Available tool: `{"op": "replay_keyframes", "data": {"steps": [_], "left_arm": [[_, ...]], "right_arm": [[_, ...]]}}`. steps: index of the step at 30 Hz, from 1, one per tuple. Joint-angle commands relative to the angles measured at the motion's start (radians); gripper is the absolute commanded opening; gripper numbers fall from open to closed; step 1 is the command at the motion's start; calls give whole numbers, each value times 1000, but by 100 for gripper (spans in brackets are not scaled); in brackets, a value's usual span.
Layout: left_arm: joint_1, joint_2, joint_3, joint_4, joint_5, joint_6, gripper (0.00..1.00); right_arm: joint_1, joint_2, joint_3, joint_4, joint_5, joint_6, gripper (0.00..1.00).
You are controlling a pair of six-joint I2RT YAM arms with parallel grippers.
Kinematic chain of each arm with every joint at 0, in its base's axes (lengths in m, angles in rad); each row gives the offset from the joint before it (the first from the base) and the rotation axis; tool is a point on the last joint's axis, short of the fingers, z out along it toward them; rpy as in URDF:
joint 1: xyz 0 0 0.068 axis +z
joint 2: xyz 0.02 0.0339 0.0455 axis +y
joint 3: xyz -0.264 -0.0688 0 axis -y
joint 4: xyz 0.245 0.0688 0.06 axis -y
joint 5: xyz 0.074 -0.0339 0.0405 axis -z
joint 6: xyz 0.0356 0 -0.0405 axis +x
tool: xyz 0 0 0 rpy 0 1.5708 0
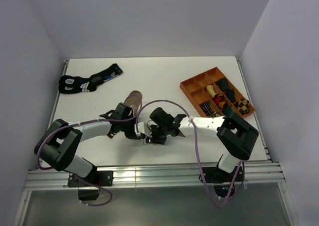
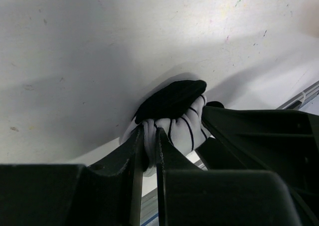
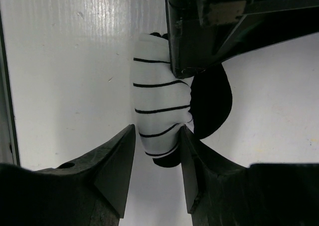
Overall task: Roll the socks
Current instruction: Roll the sock at the center of the board.
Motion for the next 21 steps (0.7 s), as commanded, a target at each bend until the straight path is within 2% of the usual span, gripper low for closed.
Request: {"op": "replay_keyframes", "data": {"steps": [1, 6, 8, 11, 16, 21], "left_arm": [[-3, 39, 0, -19, 15, 30, 0], [-3, 35, -21, 18, 33, 13, 4], [-3, 27, -32, 40, 32, 5, 7], [-3, 9, -58, 67, 18, -5, 19], [-1, -45, -83, 96, -33, -25, 28], [-1, -111, -109, 132, -86, -48, 38]], "right_arm": [[15, 33, 36, 29, 5, -11, 48], [15, 79, 63, 20, 20, 8, 43], [15, 104, 79, 9, 22, 11, 37], [11, 130, 100, -18, 6, 18, 28], [-12, 177, 186, -118, -44, 46, 17], [-54, 231, 281, -207, -96, 72, 16]]}}
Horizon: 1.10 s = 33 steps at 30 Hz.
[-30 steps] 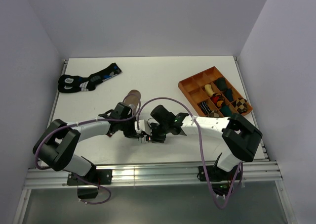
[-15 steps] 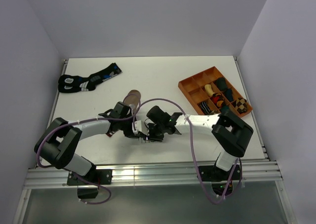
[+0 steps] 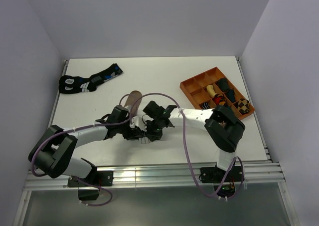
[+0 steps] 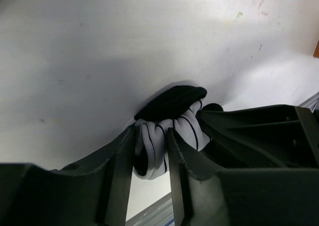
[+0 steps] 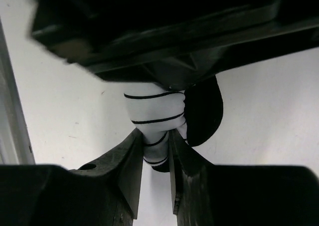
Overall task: Roll the socks
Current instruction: Roll the sock at the center of the board.
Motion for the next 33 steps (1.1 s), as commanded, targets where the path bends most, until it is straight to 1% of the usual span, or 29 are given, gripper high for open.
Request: {"op": "replay_keyframes", "data": {"steps": [1, 2, 4, 6, 9, 14, 15, 16, 21, 27, 33], "left_arm": [[-12, -44, -25, 43, -42, -22, 39], [-12, -57, -33, 46, -51, -31, 42], [-12, -70, -39, 46, -62, -34, 45], [-12, -94, -53, 80, -74, -39, 50], [-12, -126, -65, 87, -91, -34, 54], [-12, -168, -66, 57, -126, -12, 60], [-12, -174, -66, 57, -138, -8, 60], [-12, -179, -65, 16, -148, -1, 61], [-12, -235, -72, -25, -203, 4, 62], [-12, -283, -82, -43, -235, 15, 65], [-12, -304, -89, -31, -230, 21, 66]], "right_arm": [[-25, 90, 79, -23, -59, 31, 16], [-32, 102, 97, -58, -81, 34, 16], [-50, 139, 143, -89, -101, 48, 16], [-61, 162, 186, -132, -125, 58, 16], [-81, 206, 237, -186, -144, 72, 16], [-110, 260, 294, -244, -161, 91, 15], [-113, 266, 307, -249, -162, 95, 15], [-116, 277, 314, -254, -162, 95, 15], [-124, 292, 337, -274, -149, 101, 15], [-125, 327, 375, -318, -135, 106, 15], [-125, 343, 393, -347, -116, 106, 14]]}}
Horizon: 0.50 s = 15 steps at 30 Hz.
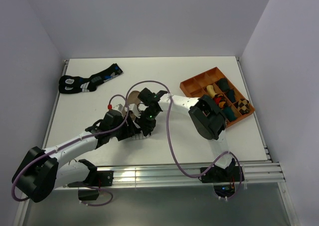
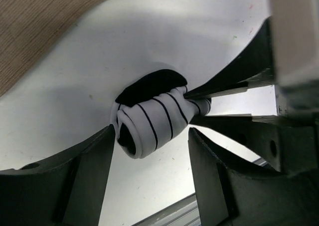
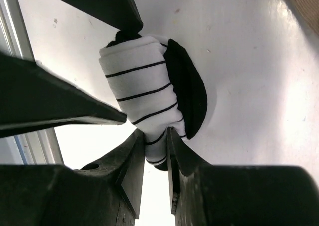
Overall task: Roll the socks
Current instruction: Roll the sock at the center of the board.
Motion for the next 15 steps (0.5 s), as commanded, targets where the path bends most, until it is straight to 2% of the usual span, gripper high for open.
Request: {"op": "replay_keyframes", "data": {"steps": [1, 15], "left_arm": [[-5, -17, 6, 42, -5, 32, 66], [-6, 58, -26, 143, 43, 28, 64]], "right_arm": [[-15, 54, 5, -84, 116, 11, 14], [-19, 65, 11, -107, 106, 14, 14]]}}
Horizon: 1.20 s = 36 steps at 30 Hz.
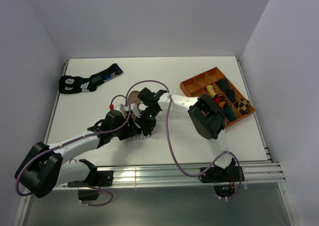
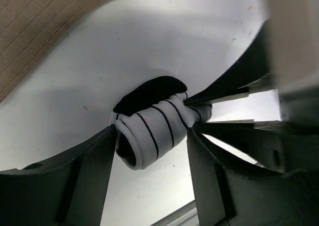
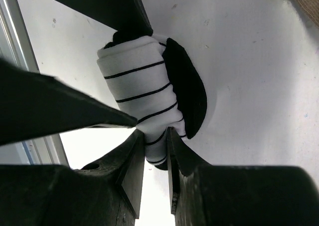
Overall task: Roll the socks
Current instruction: Roll the sock at the center of the board.
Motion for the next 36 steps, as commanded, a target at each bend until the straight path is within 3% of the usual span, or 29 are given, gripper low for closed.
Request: {"op": "replay_keyframes", "data": {"steps": [1, 10, 26, 36], "left_arm": [[-4, 16, -25, 77, 32, 5, 63], [-4, 17, -79, 148, 55, -35, 61], [-4, 97, -44, 166, 43, -54, 54], [-4, 218, 36, 115, 55, -60, 33]], "right_arm": [[-18, 47, -14, -65, 95, 1, 14], [-44, 37, -33, -67, 62, 17, 14], [-64, 47, -44, -79, 41, 40, 13], [-64, 30, -93, -80, 24, 28, 14]]}}
